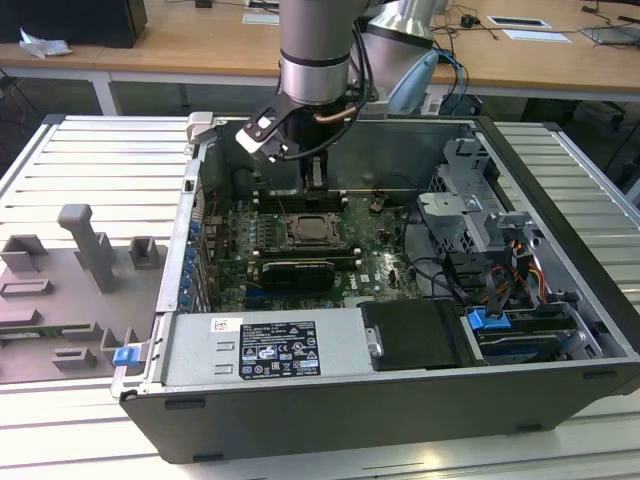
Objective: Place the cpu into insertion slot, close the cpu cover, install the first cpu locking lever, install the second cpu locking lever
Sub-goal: 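Install the first cpu locking lever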
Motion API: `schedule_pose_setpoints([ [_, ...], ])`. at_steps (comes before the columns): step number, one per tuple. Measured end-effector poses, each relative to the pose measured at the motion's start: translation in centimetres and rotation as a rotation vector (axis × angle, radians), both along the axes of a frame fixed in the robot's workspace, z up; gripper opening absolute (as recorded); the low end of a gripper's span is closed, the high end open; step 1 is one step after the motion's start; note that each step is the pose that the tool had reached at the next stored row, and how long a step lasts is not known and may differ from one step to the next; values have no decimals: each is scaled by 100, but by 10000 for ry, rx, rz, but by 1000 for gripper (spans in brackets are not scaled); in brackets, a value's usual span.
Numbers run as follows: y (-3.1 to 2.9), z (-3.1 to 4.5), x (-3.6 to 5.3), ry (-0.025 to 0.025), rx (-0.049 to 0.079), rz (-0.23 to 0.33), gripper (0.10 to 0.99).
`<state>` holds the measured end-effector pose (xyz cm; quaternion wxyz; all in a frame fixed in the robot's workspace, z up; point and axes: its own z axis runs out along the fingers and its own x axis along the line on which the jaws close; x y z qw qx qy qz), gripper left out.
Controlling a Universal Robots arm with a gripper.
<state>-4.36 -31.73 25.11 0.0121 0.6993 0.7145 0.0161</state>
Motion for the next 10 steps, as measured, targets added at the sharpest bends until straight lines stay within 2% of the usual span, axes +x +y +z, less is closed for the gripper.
schedule_pose_setpoints([
  [5,5,372,0,0,1,3,106],
  [7,5,372,-1,0,2,281,106],
  [10,5,373,-1,1,-1,1230,106],
])
